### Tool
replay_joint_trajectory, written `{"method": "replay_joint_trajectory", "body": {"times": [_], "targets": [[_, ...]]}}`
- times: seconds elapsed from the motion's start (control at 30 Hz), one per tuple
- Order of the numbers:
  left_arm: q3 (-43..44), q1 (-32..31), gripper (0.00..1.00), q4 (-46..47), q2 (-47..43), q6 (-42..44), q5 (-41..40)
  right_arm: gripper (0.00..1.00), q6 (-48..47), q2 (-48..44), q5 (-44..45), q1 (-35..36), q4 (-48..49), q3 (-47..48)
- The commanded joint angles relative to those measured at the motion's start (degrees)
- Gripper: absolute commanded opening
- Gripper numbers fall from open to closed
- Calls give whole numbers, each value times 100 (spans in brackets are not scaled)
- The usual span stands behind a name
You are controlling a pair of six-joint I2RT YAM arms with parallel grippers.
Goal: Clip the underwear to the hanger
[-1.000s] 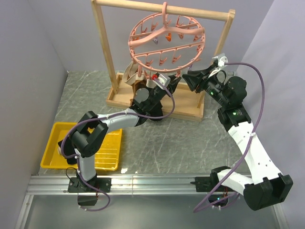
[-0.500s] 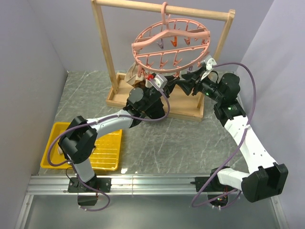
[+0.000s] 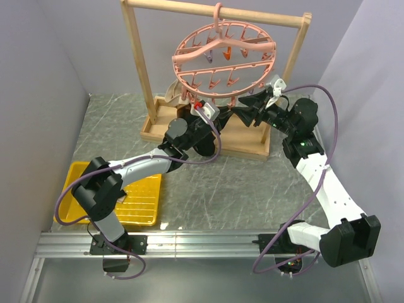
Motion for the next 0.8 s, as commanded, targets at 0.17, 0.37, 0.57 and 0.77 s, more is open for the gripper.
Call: {"method": "replay_joint_trajectory", "body": {"times": [0.17, 0.37, 0.57, 0.77], "targets": [[-51, -40, 2, -52, -254, 27, 426, 55, -52, 23, -101, 107, 430, -78], [-103, -49, 2, -131, -315, 44, 470, 56, 35, 137, 92, 221, 501, 27], [-156, -49, 1, -167, -376, 35, 531, 56, -114, 182, 382, 379, 448, 89], [-191, -49, 1, -210, -412, 70, 575, 51, -70, 208, 628, 432, 598, 80]]}}
